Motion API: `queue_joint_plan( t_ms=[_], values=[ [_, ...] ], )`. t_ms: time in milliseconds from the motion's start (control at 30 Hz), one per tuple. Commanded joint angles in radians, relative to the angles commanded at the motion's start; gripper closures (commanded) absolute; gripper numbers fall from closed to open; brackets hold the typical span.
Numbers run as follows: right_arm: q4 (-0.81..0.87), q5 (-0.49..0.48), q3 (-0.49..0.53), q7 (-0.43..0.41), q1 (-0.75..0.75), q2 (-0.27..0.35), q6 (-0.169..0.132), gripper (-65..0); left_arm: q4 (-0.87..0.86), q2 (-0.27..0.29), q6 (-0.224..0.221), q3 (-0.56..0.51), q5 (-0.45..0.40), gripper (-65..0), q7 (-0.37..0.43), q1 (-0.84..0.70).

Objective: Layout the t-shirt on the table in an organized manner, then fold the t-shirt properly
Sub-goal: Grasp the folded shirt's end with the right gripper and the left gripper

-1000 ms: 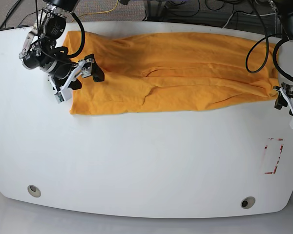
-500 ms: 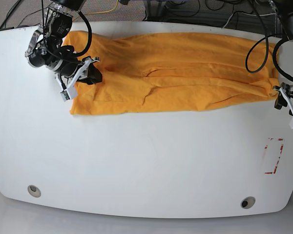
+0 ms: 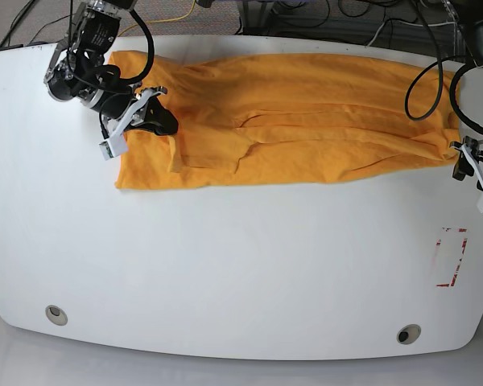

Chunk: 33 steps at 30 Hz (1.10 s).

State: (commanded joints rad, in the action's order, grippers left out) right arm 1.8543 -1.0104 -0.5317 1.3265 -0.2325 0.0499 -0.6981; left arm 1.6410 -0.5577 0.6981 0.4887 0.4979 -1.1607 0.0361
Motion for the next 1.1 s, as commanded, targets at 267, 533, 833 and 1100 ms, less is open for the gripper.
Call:
queue_joint_plan(
  t_ms=[267,533,833,1100],
  values=[
    [0.087,-0.064,0.006,0.012,-0.071,0.008,0.000,0.0,0.000,0.002,0.000,-0.005,-0.074,-33.2,0.000,0.000],
    [0.089,-0.132,0.006,0.043,-0.138,0.074,0.000,0.0,0.000,0.003,0.000,-0.005,-0.077,-33.2,0.000,0.000],
    [0.087,-0.167,0.008,0.069,-0.170,0.143,0.000,-3.8,0.000,0.003,0.000,-0.005,-0.077,-33.2,-0.002,-0.012],
    [0.086,-0.166,0.006,0.070,-0.175,0.161,0.000,-38.7,0.000,0.003,0.000,-0.005,-0.072,-33.2,-0.002,-0.021]
  ],
)
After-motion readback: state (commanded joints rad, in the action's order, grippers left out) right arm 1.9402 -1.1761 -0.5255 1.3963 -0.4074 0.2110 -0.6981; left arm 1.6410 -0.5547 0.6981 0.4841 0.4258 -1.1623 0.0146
